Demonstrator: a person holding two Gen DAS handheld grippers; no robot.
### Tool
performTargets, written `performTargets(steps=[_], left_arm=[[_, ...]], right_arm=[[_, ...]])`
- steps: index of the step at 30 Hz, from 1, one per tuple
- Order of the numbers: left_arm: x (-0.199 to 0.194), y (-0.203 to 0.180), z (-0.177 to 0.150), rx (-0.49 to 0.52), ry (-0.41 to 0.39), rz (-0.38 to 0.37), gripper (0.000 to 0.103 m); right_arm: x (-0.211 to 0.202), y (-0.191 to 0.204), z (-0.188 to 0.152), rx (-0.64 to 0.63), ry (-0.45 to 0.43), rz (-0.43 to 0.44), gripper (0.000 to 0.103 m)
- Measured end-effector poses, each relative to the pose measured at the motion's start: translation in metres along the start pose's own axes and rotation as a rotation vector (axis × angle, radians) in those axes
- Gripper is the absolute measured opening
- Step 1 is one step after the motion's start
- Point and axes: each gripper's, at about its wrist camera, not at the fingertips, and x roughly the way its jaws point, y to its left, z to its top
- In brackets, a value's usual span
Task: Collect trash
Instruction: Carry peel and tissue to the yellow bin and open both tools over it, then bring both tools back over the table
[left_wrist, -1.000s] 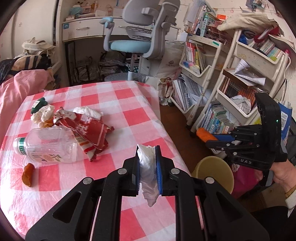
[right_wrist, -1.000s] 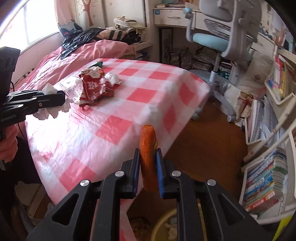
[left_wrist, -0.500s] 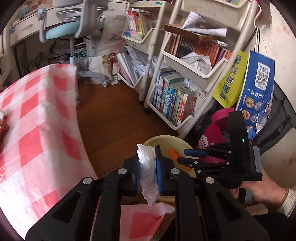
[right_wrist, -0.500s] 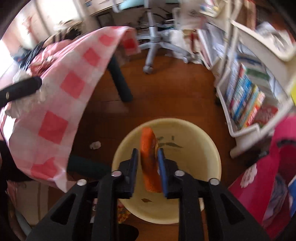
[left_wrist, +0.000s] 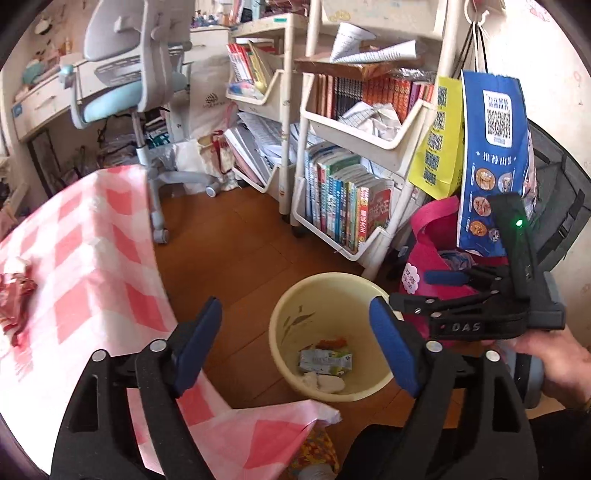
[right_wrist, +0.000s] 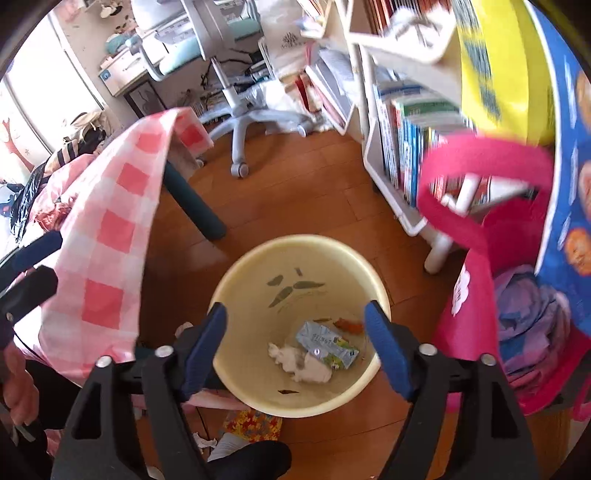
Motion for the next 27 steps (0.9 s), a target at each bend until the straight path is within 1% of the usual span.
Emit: performTargets(steps=[3,5,9,13,17,21,24,27], left_arm=[[-0.021,0.014,-0.003,-0.019,-0.027,0.041,0.088],[-0.036,0.028,-0.006,-0.036,-0.040,0.068,0.089],[-0.072,0.064,-0.016,-0.077,-0.065,0.124,0.094],[-0.105,0.109,-0.028,-0.131,-0.072,0.203,0.095],[-0.137,0.163,-0.045,-0.208,-0.075,0.269,0.095],[-0.163,0.226,-0.068,-0.289,-0.055,0.346,0.095],[-0.177,0.270,-0.085,-0.359,-0.041,0.396,0.095],[-0.186,0.307,-0.100,-0.435,-0.032,0.427,0.096]], right_arm=[[-0.017,0.022,0.013,-0.043,-0.038,-0.005,0.082],[-0.026,0.041,0.024,-0.083,-0.061,-0.015,0.088],[-0.040,0.097,0.046,-0.187,-0.102,0.003,0.092],[-0.038,0.164,0.064,-0.287,-0.095,0.060,0.095],[-0.016,0.233,0.070,-0.350,-0.048,0.107,0.095],[0.019,0.299,0.062,-0.372,0.012,0.133,0.095],[0.047,0.339,0.050,-0.407,0.056,0.130,0.095],[0.067,0.369,0.041,-0.432,0.072,0.099,0.095]])
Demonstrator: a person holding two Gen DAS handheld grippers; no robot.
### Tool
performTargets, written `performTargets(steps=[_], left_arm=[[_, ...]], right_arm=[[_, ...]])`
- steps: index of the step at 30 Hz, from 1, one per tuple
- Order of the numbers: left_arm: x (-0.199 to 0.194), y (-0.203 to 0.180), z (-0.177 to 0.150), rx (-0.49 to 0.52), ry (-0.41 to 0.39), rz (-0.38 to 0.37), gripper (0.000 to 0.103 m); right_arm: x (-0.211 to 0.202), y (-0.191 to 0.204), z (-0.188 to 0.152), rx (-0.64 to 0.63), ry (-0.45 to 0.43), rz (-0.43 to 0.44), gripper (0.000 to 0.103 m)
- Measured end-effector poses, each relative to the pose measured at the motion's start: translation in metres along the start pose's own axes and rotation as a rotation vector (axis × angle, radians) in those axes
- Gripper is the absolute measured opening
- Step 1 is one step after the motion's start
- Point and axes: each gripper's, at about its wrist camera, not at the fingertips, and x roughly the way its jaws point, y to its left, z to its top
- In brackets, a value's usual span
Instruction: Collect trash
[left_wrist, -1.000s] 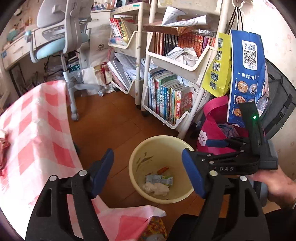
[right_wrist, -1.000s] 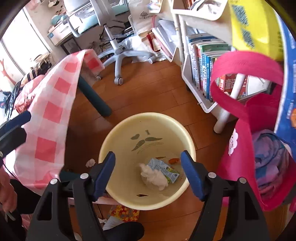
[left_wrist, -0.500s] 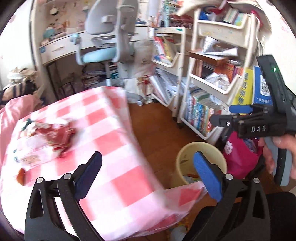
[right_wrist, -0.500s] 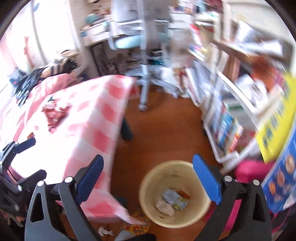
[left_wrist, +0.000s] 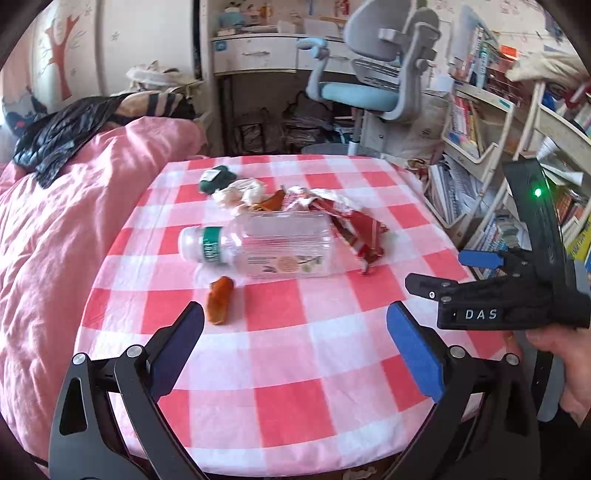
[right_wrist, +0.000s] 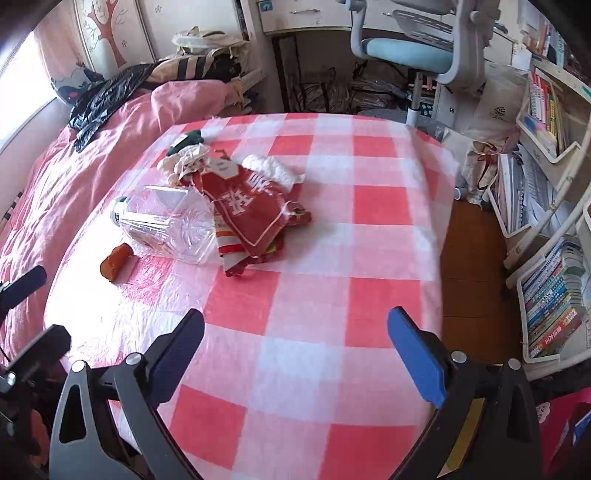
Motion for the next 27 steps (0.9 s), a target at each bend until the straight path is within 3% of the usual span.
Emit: performTargets(steps=[6,13,21,27], left_arm=[[0.016,0.049,0.006,-0.042,0.040,0.039,0.095],[0.022,0.069,0.016,-0.066,0.042,0.033,0.096],[0.032,0.085,0.030,-0.151,0.049,0.039,0.096],[0.033,0.106,0.027,-0.276,0.071,0.025,0.095]], right_arm=[[0.028,0.008,0.007,0.022,0.029,-0.059,0.095],[0.046,0.017,0.017,0.000,0.015,-0.128,0.095],[0.053,0.017,0.026,-0.004,0.001,-0.125,0.096],[0.054,0.019,0.026,-0.004,0.002,-0.125,0.096]])
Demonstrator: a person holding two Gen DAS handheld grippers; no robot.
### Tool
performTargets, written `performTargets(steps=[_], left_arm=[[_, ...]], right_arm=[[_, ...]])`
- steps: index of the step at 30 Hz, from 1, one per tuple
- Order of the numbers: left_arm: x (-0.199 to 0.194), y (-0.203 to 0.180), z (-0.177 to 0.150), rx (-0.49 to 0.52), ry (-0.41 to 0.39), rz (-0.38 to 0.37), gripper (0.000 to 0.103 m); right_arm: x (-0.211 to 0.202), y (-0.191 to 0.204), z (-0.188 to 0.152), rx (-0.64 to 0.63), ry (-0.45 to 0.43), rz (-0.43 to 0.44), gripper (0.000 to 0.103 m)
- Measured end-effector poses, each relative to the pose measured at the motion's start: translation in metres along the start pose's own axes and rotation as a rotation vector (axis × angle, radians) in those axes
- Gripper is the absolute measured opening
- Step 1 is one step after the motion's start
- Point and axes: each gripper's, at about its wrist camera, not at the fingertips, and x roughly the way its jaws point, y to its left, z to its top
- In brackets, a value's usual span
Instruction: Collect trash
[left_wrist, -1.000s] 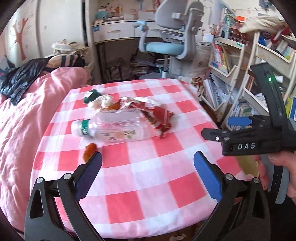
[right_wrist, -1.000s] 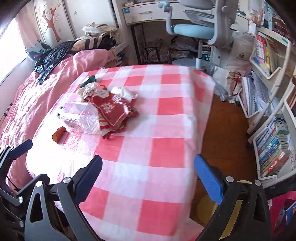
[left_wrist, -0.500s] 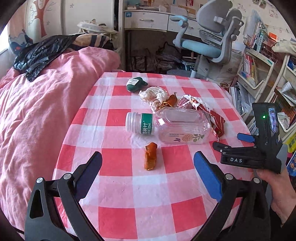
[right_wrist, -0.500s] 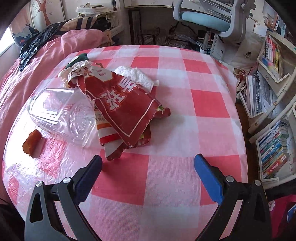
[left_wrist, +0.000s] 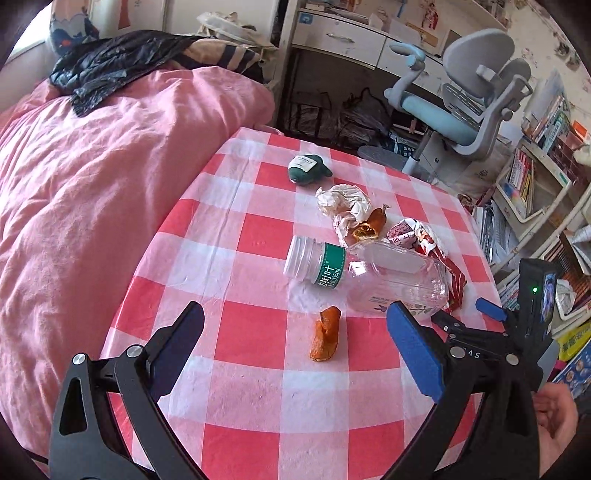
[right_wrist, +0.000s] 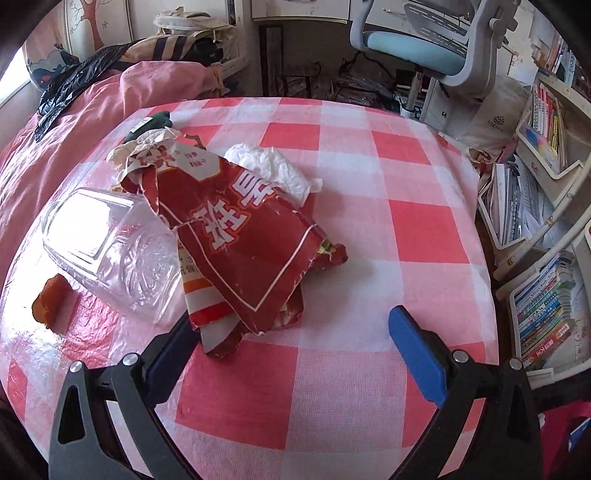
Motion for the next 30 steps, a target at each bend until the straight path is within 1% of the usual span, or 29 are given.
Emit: performTargets(steps=[4,8,15,21,24,30], left_arm=[[0.003,0.000,-0.003,-0.010,0.014,-0.011,0.096],[0.007,-0.007,-0.009,0.032,0.033,-0.014,0.095],[0.003,-0.011,-0.009,0.086,0.007,0.017,0.096],[-0.005,-0.012,-0.005,0.089,-0.005,-0.040,0.096],[-0.007,-0.011,-0.005,0.076,-0.008,-0.053,0.096],[-0.009,-0.018,-0.010,0.099,-0.009,-0.064,0.096]], right_arm=[[0.000,0.000,0.000,0.000,0.000,0.001,0.096],[0.000,0.000,0.000,0.000,0.000,0.001,0.096],[0.000,0.000,0.000,0.000,0.000,0.001,0.096],[0.000,0.000,0.000,0.000,0.000,0.001,0.096],[0.000,0.000,0.000,0.000,0.000,0.001,0.096],[0.000,0.000,0.000,0.000,0.000,0.001,0.096]])
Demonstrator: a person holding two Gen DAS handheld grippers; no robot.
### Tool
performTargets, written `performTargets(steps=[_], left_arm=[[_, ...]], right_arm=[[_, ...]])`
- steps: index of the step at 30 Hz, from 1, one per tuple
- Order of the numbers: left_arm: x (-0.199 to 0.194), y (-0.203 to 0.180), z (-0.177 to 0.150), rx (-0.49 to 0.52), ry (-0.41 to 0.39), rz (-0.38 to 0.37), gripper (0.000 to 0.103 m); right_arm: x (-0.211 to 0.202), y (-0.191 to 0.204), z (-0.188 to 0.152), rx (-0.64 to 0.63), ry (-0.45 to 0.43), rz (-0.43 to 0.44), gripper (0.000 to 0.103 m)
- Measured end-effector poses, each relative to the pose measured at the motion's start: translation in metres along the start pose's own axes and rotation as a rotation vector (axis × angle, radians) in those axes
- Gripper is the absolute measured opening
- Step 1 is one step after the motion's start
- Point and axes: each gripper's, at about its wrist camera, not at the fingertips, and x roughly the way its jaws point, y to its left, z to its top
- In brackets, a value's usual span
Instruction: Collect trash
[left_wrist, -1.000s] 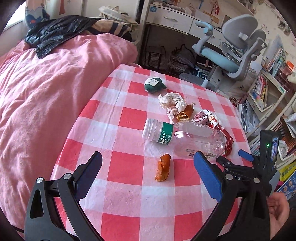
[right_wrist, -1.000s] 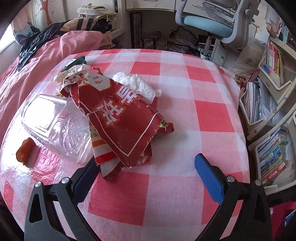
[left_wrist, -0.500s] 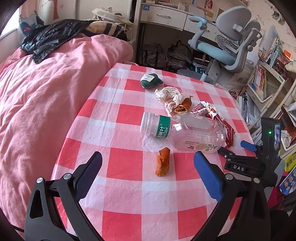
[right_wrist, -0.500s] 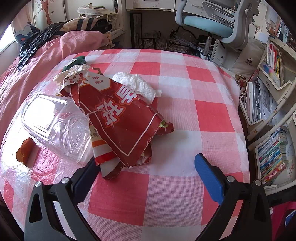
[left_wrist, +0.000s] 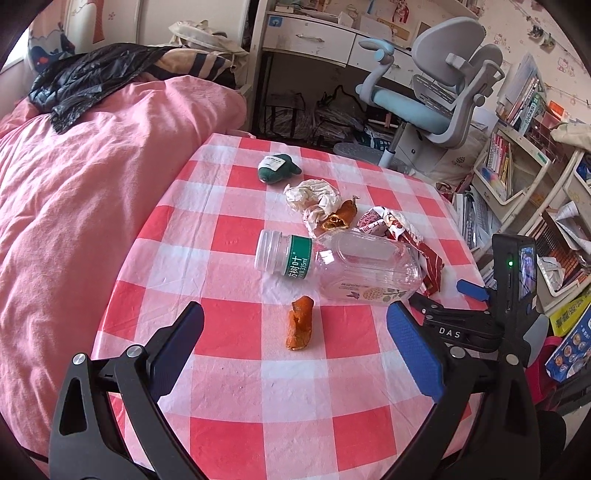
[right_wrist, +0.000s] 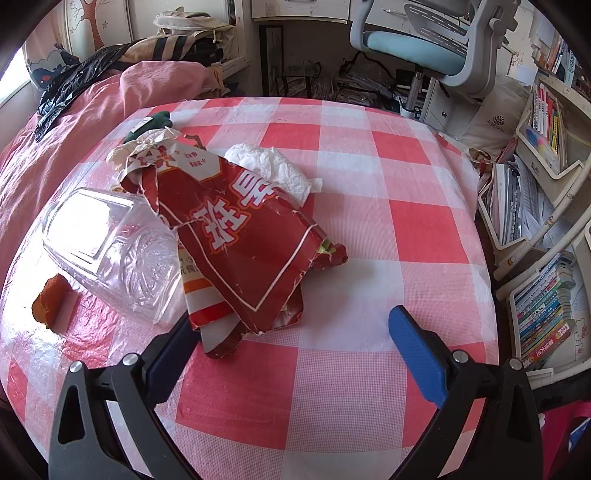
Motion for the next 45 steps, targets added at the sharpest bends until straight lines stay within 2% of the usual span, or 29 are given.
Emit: performTargets(steps=[20,36,39,41,45], left_arm=[[0.004,-0.004,-0.004,0.010,0.016,-0.012,0.096],[0.007,0.008,-0.004,-0.059,0.037,-0.073,0.096],[0.011,0.016,-0.004,-0.098,0.051,-0.098,0.096],[0.015,0.021,-0.004,-0.131,0.078,-0.086,0.095],[0.008,0.023,-0.004,-0.141,0.046,-0.091,0.096]], right_arm=[[0.000,0.001,0.000,0.000,0.000,0.000,0.096],[0.000,0.000,0.000,0.000,0.000,0.001,0.096],[0.000,0.000,0.000,0.000,-0.001,0.001,0.096],[0.000,0.001,0.000,0.000,-0.001,0.001,0.096],[0.000,0.000,0.000,0.000,-0.001,0.001,0.096]])
